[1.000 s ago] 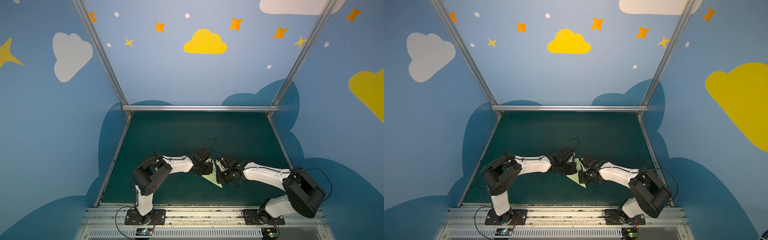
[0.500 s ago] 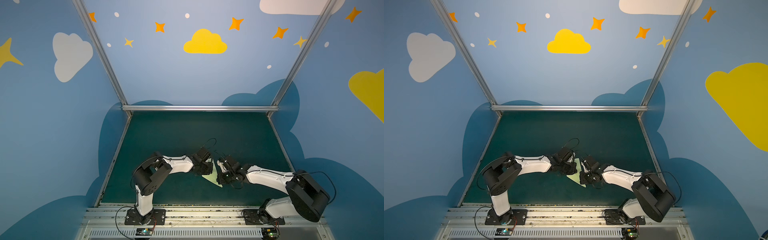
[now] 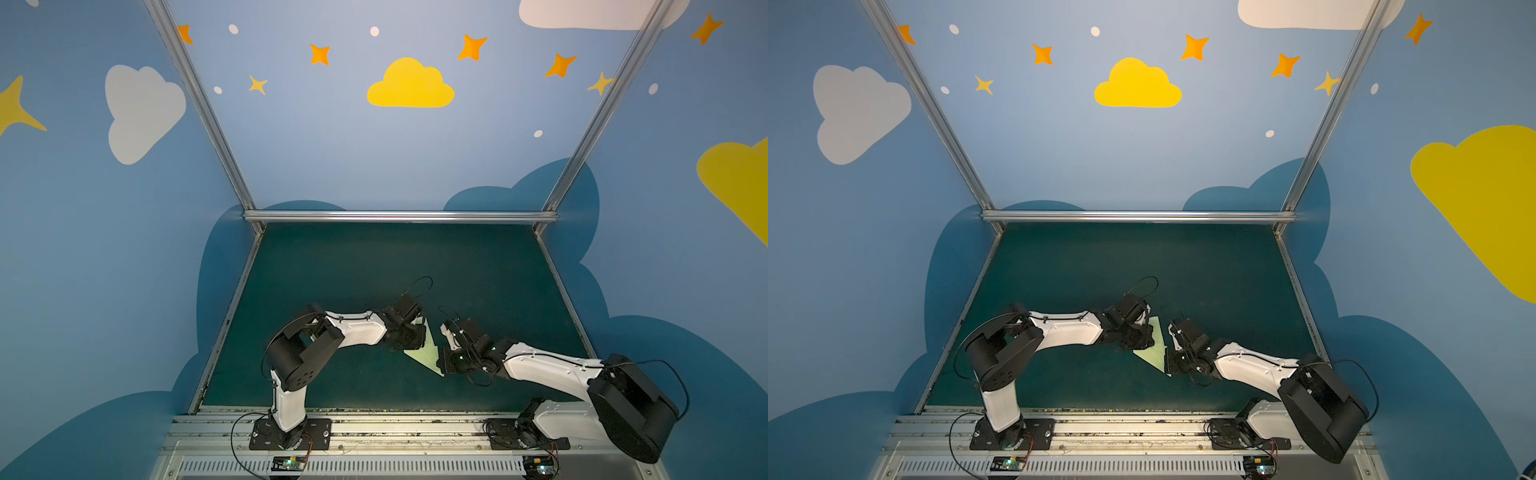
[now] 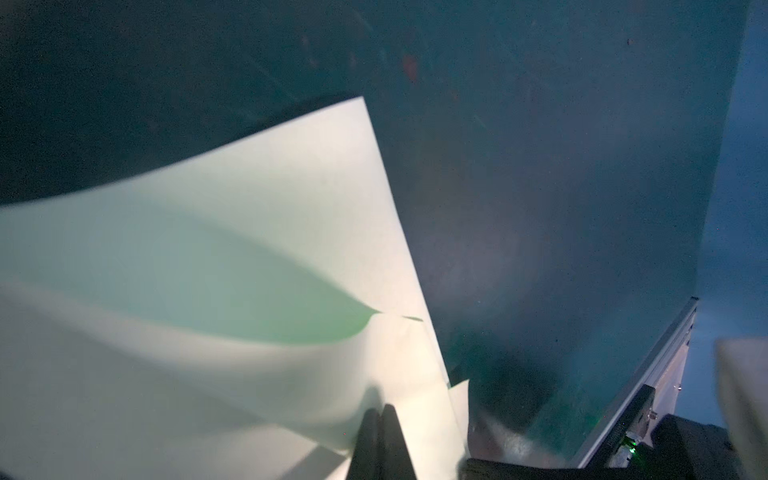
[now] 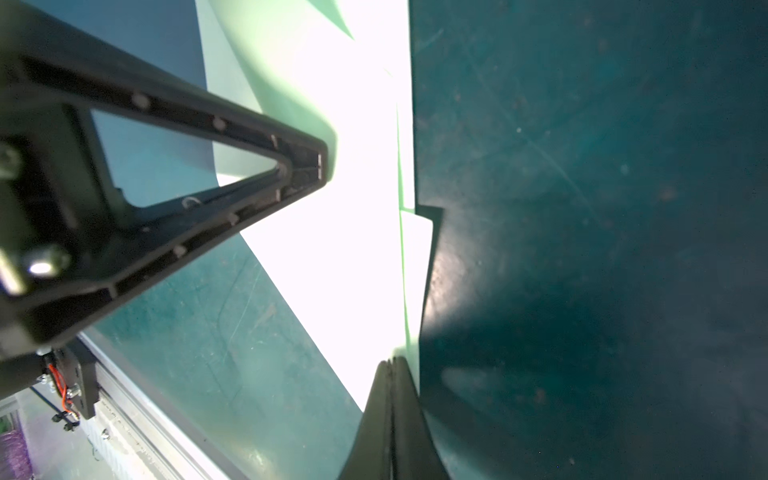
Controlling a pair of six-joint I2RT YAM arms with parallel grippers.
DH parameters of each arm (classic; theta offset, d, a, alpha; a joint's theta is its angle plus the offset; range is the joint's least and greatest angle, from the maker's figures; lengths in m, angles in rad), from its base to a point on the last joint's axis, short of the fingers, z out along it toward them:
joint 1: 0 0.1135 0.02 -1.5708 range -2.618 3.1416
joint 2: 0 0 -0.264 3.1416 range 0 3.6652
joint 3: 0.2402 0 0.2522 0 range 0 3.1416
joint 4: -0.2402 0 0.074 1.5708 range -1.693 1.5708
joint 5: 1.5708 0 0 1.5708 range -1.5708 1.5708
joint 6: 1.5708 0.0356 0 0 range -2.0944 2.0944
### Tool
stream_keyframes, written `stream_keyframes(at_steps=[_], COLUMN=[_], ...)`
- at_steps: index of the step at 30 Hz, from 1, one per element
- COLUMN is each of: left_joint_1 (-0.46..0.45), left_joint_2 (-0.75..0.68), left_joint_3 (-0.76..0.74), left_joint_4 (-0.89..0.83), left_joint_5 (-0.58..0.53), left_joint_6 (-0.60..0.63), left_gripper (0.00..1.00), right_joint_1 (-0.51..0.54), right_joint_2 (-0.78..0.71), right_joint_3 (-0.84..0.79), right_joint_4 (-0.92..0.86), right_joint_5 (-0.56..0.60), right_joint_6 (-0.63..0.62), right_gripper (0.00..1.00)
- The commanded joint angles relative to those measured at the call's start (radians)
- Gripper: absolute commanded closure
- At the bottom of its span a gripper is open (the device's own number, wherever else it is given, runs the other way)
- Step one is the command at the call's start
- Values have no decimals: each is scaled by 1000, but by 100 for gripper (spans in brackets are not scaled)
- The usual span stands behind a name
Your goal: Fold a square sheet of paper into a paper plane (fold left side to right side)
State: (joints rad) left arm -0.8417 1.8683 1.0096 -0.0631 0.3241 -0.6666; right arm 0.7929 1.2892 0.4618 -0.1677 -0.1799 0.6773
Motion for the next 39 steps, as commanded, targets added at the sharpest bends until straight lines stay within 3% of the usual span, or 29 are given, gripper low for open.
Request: stream_keyframes(at_steps=[1,10,18,24,39], left_joint_1=[9,10,10,7,3], left_joint_2=[12,9,4,-16,-5], left_joint_3=[-39,-44,-73,-101,-80], left_joint_4=[-104,-122,-144,-159,-178], left_joint_5=[-68,-96,-139,-147,-151], left_joint_6=[7,-17,-72,-141,-128], left_gripper=[96,96,96,96,96], right_joint_1=[12,126,122,108,72], right_joint_2=[18,-27,-233,-318,37], right_joint_3=[-74,-95,-101,-17,293], right_joint_4=[-149,-258,-408,-413,-312], right_joint_5=[3,66,125,132,130], right_joint_6=[35,161,231,195,65], right_gripper=[100,100,100,100,100])
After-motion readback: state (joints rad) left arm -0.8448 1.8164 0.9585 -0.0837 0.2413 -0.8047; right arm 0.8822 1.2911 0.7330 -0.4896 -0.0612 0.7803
